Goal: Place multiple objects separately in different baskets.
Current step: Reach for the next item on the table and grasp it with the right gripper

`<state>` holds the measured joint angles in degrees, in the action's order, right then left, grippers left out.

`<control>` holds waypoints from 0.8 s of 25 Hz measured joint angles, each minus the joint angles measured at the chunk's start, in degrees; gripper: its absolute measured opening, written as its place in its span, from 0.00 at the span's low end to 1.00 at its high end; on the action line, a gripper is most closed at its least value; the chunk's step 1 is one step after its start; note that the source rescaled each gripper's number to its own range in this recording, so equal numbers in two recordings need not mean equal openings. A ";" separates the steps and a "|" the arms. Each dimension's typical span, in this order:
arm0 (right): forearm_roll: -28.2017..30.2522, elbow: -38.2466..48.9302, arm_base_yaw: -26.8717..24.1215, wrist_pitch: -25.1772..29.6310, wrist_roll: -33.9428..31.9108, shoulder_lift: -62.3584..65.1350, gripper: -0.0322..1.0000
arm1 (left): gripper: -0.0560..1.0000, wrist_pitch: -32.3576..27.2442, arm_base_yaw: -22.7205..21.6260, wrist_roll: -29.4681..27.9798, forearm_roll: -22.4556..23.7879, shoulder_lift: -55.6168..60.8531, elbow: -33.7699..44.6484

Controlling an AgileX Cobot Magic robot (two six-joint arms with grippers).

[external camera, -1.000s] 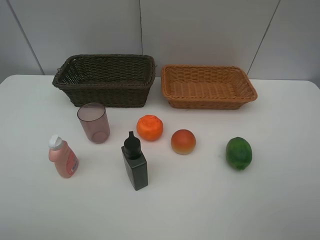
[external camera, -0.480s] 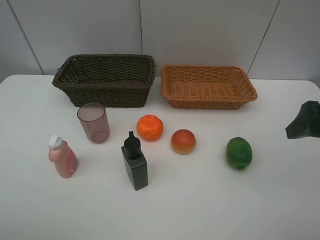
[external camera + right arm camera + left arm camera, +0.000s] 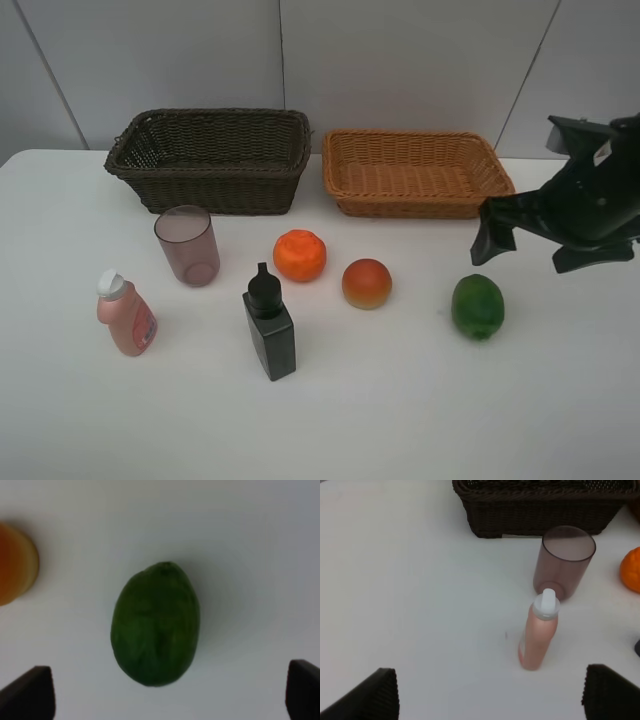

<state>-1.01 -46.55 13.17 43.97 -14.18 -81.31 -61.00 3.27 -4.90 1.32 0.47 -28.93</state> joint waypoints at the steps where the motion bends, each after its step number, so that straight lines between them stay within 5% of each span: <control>1: 0.00 -0.34 0.31 -0.74 -0.55 -1.31 1.00 | 0.96 0.00 0.00 0.00 0.00 0.00 0.00; 20: 2.99 -1.29 2.91 -7.18 -9.42 -14.61 1.00 | 0.96 0.00 0.00 0.00 0.04 0.00 0.00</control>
<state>1.98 -47.83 16.08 36.79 -23.61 -95.92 -61.00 3.27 -4.90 1.35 0.47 -28.93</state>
